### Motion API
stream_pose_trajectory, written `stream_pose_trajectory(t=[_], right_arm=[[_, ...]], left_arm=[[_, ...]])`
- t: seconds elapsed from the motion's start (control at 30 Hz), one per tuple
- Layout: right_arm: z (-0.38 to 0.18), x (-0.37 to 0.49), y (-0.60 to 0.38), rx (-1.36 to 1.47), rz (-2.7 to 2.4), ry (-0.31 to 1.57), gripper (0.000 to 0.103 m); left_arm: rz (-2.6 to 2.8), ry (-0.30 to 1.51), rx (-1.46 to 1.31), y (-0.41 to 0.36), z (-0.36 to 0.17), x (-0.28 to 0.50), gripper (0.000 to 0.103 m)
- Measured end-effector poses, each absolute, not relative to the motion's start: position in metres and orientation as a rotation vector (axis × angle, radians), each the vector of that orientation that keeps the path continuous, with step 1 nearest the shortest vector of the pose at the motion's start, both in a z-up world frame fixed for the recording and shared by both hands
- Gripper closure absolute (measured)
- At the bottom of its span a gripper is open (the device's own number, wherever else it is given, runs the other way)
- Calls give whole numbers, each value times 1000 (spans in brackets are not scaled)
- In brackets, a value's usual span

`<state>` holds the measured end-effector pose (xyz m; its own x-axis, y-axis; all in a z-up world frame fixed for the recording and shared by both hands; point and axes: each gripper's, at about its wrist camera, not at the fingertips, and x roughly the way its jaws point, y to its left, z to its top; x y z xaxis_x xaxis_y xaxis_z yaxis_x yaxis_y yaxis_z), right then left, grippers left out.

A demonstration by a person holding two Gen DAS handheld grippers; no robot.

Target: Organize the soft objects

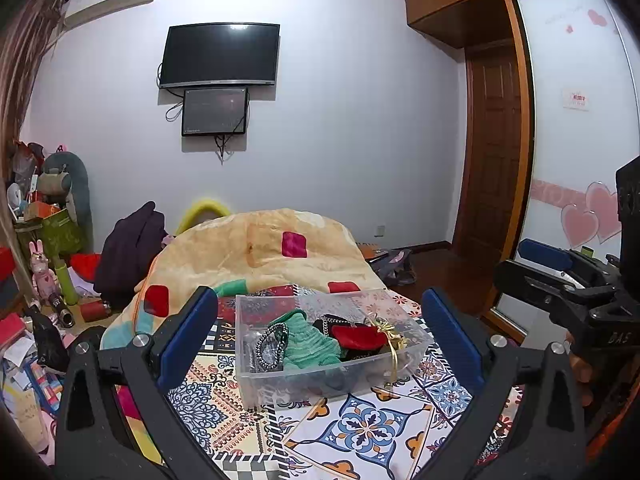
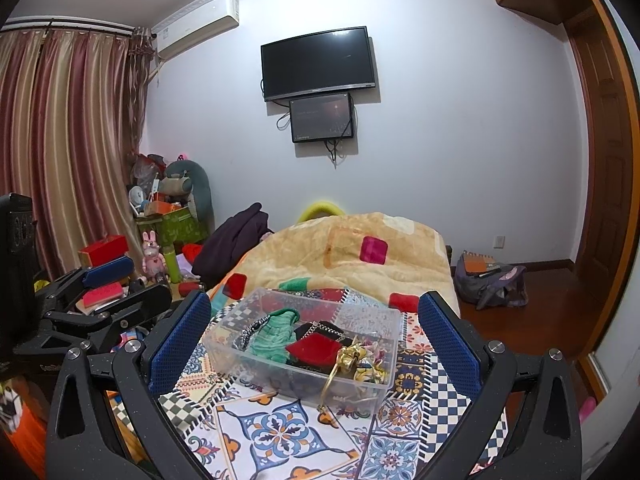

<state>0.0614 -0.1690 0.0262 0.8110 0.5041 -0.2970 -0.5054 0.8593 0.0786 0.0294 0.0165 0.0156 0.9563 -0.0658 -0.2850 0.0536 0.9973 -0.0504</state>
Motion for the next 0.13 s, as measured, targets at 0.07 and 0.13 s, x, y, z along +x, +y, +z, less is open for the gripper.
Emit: stream_pose_trajectory(t=[0.07,0.13], right_arm=[[26,62,-168,-4,539,320,0],[25,62,-167,-3,538,324,0]], left_arm=[[-67,295,-46,17,16,30,0],[-79,303,-48,17,15,31,0]])
